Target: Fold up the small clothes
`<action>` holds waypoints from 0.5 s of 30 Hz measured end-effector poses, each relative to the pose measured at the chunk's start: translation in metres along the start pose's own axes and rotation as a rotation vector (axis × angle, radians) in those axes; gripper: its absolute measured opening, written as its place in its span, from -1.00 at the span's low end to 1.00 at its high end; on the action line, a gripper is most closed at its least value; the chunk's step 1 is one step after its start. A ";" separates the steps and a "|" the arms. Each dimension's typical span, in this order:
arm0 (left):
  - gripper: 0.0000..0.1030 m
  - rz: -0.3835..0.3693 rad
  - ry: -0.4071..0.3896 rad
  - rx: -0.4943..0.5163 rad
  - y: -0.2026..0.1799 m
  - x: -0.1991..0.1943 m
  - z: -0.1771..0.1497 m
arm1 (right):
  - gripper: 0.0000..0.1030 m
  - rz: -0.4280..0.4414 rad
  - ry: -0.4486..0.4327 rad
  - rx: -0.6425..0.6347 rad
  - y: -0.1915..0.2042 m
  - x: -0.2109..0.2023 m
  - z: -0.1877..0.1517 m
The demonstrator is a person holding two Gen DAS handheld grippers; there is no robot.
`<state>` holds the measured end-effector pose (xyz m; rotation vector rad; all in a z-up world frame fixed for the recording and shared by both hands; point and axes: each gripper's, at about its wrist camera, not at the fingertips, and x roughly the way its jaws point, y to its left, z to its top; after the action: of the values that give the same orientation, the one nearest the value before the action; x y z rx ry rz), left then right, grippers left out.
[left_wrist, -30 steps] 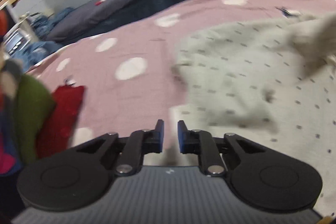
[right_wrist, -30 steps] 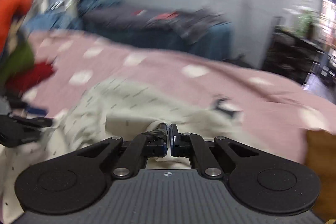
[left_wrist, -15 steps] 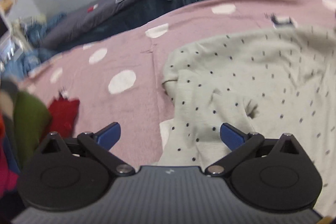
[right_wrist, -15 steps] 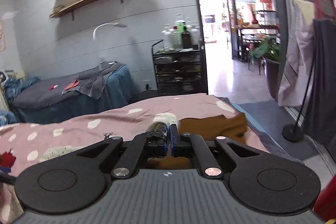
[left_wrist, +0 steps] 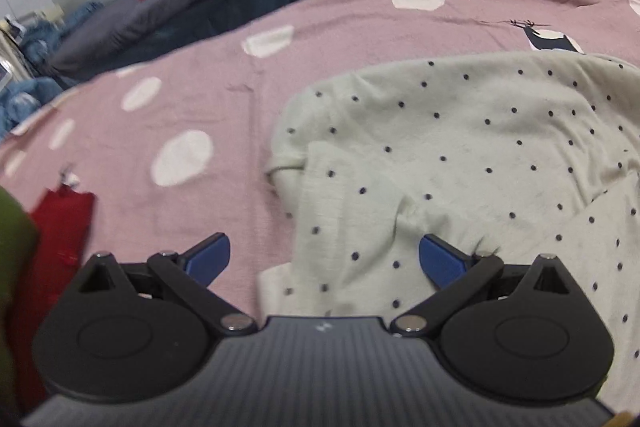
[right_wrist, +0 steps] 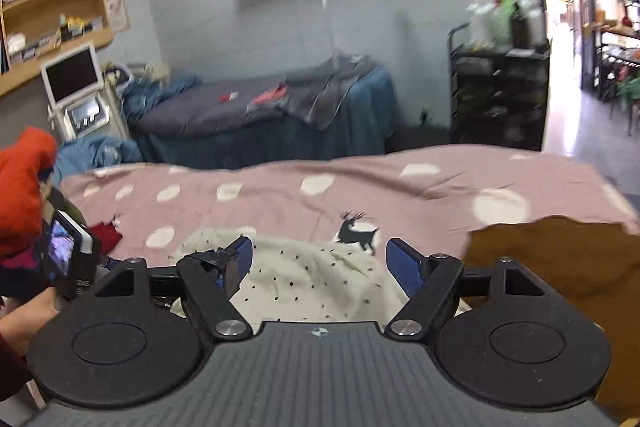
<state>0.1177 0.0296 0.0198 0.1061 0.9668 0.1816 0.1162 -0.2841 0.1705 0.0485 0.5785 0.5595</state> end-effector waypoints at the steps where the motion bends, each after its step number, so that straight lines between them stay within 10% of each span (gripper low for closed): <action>1: 0.62 -0.048 0.004 -0.012 0.000 0.005 0.000 | 1.00 0.002 0.025 -0.018 -0.001 0.025 0.003; 6: -0.72 -0.176 0.028 -0.110 0.013 0.011 0.003 | 0.89 -0.103 0.171 -0.098 -0.013 0.134 0.004; 11: -0.87 -0.211 0.042 -0.098 0.041 -0.010 -0.015 | 0.17 -0.069 0.327 0.152 -0.042 0.177 -0.019; 13: -0.91 -0.233 0.043 -0.106 0.055 -0.025 -0.026 | -0.83 -0.016 0.317 0.163 -0.032 0.159 -0.027; 15: -0.92 -0.221 0.049 -0.079 0.067 -0.043 -0.039 | -0.83 0.101 0.299 0.216 -0.023 0.129 -0.036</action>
<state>0.0548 0.0867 0.0443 -0.0780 1.0111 0.0188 0.1978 -0.2413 0.0709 0.2021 0.9307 0.6051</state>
